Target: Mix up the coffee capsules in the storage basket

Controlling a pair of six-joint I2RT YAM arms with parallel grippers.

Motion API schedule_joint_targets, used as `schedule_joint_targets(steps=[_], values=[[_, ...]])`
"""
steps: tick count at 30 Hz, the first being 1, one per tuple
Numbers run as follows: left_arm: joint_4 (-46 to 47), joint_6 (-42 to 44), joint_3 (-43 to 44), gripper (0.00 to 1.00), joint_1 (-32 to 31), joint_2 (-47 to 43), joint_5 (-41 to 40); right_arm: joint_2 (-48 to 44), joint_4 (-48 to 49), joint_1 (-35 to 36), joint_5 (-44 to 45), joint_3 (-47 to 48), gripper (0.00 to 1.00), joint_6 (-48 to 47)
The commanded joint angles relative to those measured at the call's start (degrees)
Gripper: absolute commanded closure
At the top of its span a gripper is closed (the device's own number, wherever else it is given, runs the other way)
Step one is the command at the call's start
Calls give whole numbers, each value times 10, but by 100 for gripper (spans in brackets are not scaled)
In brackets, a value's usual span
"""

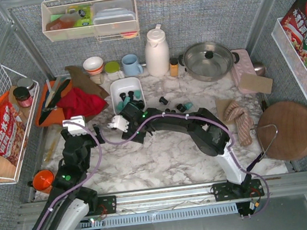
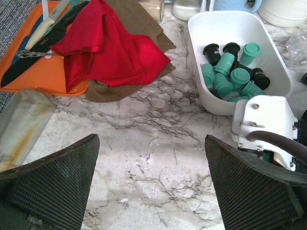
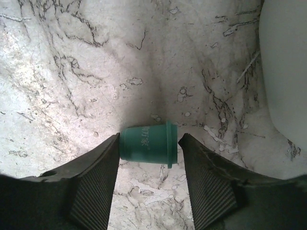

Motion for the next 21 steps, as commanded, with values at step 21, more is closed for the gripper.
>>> schedule_joint_targets(steps=[21], values=[[7, -3, 5, 1, 2, -29, 33, -96, 164, -44, -27, -28, 57, 187]])
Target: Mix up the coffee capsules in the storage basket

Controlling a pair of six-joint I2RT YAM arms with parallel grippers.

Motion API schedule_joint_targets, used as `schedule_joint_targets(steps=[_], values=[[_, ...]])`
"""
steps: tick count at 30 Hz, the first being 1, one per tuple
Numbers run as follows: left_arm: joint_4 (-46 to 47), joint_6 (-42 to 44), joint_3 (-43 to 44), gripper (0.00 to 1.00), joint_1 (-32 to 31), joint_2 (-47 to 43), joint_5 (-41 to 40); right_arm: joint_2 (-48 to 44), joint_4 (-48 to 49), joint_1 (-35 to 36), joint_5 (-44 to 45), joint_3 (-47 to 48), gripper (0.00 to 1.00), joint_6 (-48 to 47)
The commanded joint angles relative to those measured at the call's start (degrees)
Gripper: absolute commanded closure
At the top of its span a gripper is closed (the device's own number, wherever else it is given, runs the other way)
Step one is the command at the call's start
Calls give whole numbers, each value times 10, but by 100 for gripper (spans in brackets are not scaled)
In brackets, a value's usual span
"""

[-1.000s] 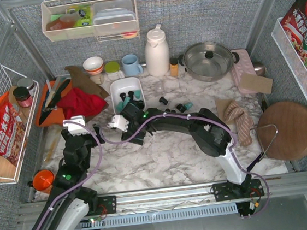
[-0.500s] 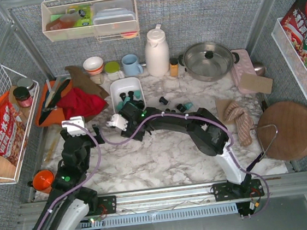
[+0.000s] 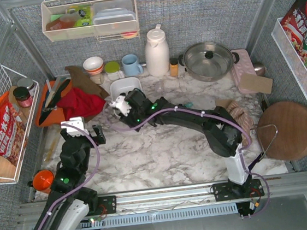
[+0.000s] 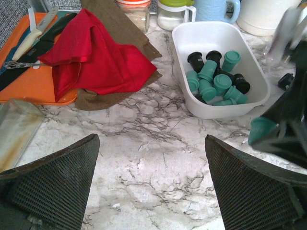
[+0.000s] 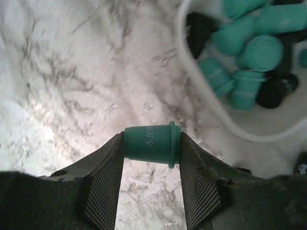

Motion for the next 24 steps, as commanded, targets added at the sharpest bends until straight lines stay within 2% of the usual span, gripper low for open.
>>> schedule_joint_targets(steps=[1, 5, 9, 15, 20, 24], values=[[6, -1, 2, 1, 1, -6, 1, -24, 148, -30, -23, -24, 57, 104], [5, -2, 2, 1, 1, -7, 0, -16, 219, -55, -12, -26, 56, 163], [4, -2, 3, 1, 0, -8, 0, 11, 250, -67, 12, -6, 53, 194], [4, -2, 2, 1, 1, -9, 0, 60, 214, -72, 84, 51, 44, 192], [5, -3, 2, 1, 1, -8, 2, 66, 216, -74, 151, 43, 39, 190], [6, -3, 1, 1, 1, -7, 5, 53, 210, -75, 163, 29, 35, 190]])
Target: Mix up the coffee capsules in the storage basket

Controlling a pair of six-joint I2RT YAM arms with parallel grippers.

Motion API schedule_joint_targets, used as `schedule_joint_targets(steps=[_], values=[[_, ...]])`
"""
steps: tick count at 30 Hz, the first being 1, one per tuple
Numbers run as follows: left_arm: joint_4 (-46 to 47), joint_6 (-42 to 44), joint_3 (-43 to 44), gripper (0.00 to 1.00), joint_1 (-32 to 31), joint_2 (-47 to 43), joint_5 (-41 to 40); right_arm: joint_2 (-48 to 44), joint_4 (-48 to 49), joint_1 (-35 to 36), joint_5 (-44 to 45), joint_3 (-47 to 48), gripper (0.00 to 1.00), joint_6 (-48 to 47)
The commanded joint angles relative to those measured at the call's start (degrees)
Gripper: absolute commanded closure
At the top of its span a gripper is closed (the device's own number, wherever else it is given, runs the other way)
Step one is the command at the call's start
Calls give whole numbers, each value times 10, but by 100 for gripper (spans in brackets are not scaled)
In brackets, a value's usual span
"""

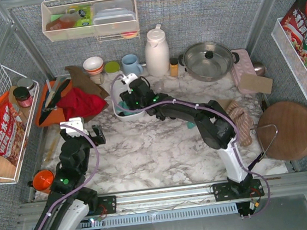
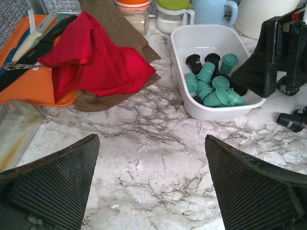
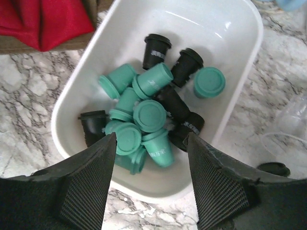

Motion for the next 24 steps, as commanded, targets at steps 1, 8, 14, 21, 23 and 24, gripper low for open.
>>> schedule_joint_targets(steps=[1, 8, 14, 21, 23, 24], values=[[7, -2, 1, 1, 1, 1, 5, -20, 6, -2, 38, -20, 34, 7], [4, -1, 2, 1, 1, 4, 3, -115, 19, -2, 83, -126, 31, 32], [5, 1, 2, 1, 1, 5, -1, -169, -9, -16, 89, -199, 27, 51], [6, 2, 1, 1, 2, 8, -4, -160, -82, -30, 85, -203, 27, 73], [6, 3, 1, 1, 2, 10, -5, -155, -107, -31, 106, -195, 27, 103], [6, 3, 1, 1, 2, 11, -6, -154, -116, -31, 117, -193, 26, 123]])
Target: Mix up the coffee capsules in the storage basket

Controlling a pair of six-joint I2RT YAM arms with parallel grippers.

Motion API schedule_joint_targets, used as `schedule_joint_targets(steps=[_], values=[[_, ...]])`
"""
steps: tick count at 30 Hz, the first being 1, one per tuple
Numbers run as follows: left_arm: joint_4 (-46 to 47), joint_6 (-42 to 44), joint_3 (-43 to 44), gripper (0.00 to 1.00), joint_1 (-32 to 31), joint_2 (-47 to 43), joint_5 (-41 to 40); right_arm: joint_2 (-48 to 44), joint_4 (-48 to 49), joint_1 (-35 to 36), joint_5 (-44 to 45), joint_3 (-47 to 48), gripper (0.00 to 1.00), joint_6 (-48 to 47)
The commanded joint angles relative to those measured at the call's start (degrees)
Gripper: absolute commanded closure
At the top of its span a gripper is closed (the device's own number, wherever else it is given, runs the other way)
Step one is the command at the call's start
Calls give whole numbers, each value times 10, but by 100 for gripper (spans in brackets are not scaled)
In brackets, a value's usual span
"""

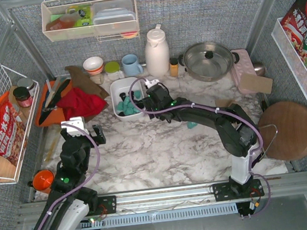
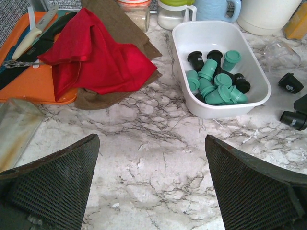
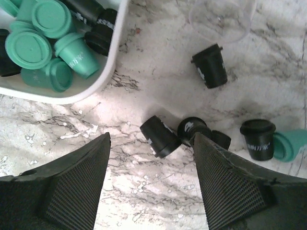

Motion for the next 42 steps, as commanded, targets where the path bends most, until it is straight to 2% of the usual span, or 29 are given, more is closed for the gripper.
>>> schedule_joint_targets(steps=[1, 11, 16, 23, 34, 36, 40, 42], values=[[6, 4, 1, 1, 1, 4, -6, 4, -58, 0, 45, 13, 25, 80], [5, 3, 1, 1, 2, 0, -6, 37, -161, 4, 131, 50, 22, 365], [3, 2, 1, 1, 2, -6, -3, 86, -209, 10, 145, 89, 22, 435], [3, 0, 2, 1, 2, -12, 4, 150, -274, 21, 173, 176, 21, 445], [5, -2, 1, 1, 2, -26, 10, 193, -324, 19, 195, 219, 23, 456], [4, -3, 1, 1, 2, -26, 12, 196, -323, 17, 190, 225, 26, 451], [4, -3, 1, 1, 2, -28, 12, 196, -319, 17, 186, 228, 41, 440], [4, -3, 1, 1, 2, -28, 12, 195, -319, 17, 181, 228, 43, 435]])
